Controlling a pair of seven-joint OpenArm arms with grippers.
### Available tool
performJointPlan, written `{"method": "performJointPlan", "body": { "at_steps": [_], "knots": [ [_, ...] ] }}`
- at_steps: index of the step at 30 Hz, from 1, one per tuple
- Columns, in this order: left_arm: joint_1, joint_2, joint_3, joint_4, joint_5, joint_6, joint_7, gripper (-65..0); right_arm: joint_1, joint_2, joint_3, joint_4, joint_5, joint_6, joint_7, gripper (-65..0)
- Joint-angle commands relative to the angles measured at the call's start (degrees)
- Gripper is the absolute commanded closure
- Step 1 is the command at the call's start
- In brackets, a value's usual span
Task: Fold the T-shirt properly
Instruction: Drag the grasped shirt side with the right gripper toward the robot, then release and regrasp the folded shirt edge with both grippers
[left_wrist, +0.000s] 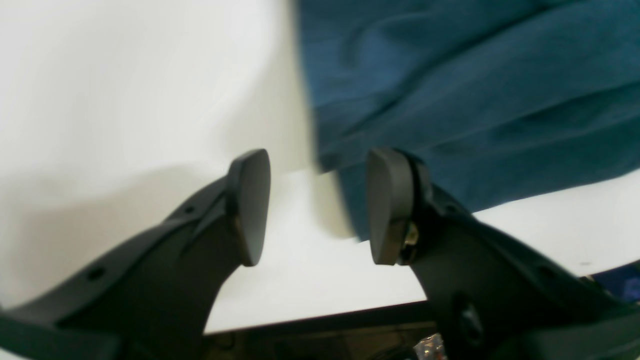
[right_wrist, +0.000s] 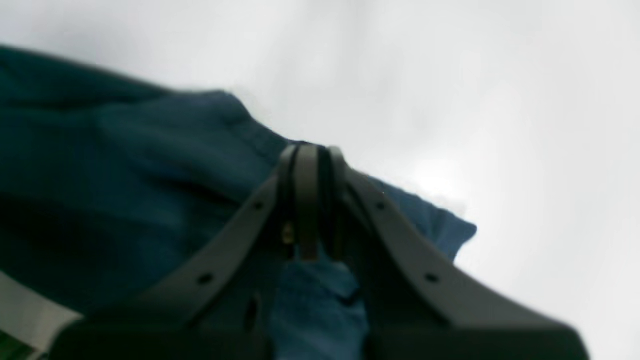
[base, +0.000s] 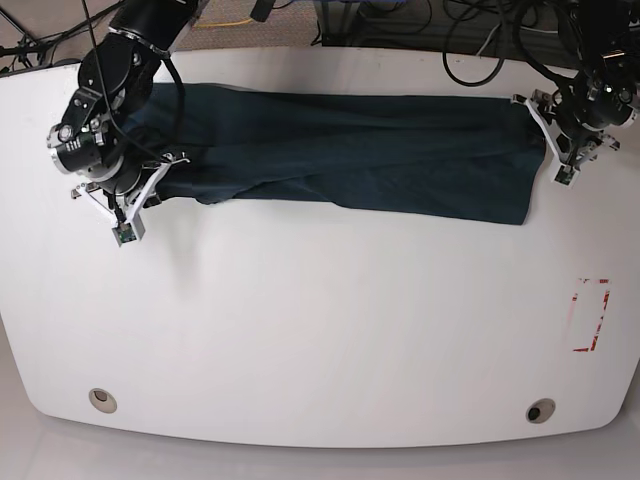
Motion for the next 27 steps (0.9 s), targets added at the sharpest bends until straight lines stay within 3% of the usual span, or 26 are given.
{"method": "performJointPlan", "body": {
  "at_steps": [1, 8, 15, 27],
  "knots": [
    [-0.2, -0.9, 0.9, 0.8, 0.0, 0.1, -0.8, -28.7, 0.1, 0.7, 0.1, 2.4, 2.4, 0.1, 0.2, 0.0],
    [-0.2, -0.9, 2.2, 0.8, 0.0, 0.2, -0.8, -28.7, -5.7, 0.8, 4.6, 2.6, 8.6, 0.1, -0.6, 0.0],
    [-0.4, -0.9, 2.2, 0.8, 0.1, 0.2, -0.8, -28.7, -11.6, 3.0, 6.4, 2.6, 14.2, 0.1, -2.0, 0.0],
    [-0.5, -0.9, 2.2, -2.0, 0.1, 0.2, -0.8, -28.7, -16.8, 3.1, 9.4, 2.6, 15.2, 0.1, -1.8, -0.2]
  ]
}}
